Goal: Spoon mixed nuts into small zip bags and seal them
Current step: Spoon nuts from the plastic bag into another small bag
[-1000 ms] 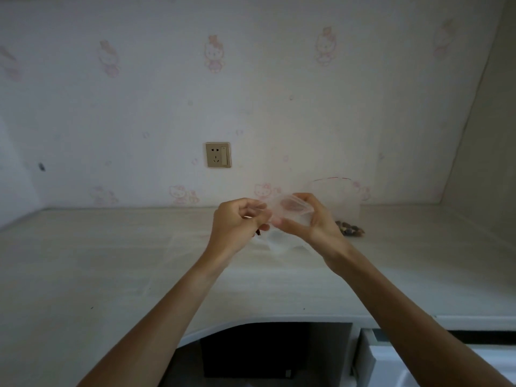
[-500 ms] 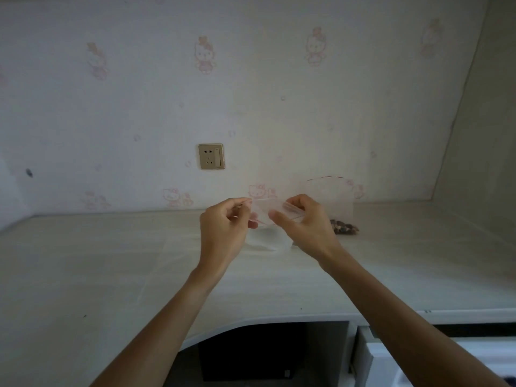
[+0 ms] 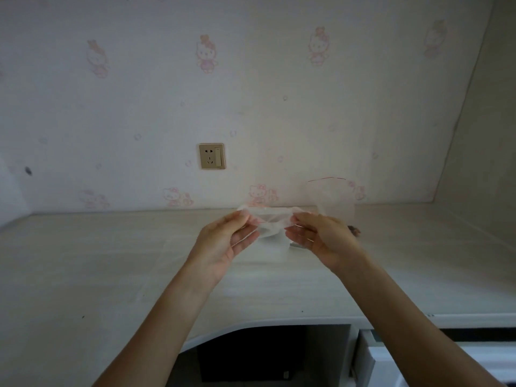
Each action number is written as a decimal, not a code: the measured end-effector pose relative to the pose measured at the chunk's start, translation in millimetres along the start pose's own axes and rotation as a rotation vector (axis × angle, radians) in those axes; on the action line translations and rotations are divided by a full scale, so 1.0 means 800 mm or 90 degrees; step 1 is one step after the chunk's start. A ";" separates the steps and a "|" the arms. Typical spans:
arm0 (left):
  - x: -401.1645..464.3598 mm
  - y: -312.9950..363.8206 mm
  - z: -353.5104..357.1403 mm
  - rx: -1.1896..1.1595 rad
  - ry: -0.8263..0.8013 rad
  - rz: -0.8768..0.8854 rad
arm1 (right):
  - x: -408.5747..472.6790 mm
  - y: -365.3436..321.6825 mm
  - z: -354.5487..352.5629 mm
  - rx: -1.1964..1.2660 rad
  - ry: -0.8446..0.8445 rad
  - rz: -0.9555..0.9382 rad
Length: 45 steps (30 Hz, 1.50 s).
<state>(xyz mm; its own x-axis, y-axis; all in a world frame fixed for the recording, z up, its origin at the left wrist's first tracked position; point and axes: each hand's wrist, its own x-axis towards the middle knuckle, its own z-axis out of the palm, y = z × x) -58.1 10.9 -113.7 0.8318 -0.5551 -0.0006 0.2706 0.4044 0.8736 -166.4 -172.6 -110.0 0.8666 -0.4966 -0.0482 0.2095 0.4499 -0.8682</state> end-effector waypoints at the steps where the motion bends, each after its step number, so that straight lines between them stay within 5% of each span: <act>1: 0.000 0.002 0.002 -0.057 -0.022 -0.048 | 0.000 0.001 0.001 0.055 -0.021 0.016; 8: -0.002 0.006 0.013 -0.158 -0.080 -0.170 | -0.005 -0.001 0.012 0.193 -0.151 0.057; 18: -0.004 0.005 0.009 -0.230 -0.124 -0.208 | -0.007 0.004 0.003 0.156 -0.192 0.031; 23: 0.002 -0.002 0.001 -0.169 -0.185 -0.127 | -0.004 0.007 -0.009 -0.043 -0.215 -0.041; 29: 0.002 -0.014 0.008 0.135 -0.151 0.051 | -0.006 0.016 -0.009 -0.212 -0.107 -0.106; 37: 0.008 -0.033 0.021 0.286 0.071 0.279 | -0.006 0.036 0.016 -0.121 0.142 -0.135; 45: 0.007 -0.038 0.003 0.378 0.166 0.395 | -0.013 0.029 0.012 0.019 0.174 -0.121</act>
<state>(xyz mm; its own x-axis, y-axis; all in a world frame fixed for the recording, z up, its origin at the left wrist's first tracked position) -62.9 -6.4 -139.3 0.8483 -0.1500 0.5078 -0.4990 0.0943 0.8615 -166.0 -149.8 -125.0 0.6574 -0.7532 -0.0206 0.3729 0.3490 -0.8597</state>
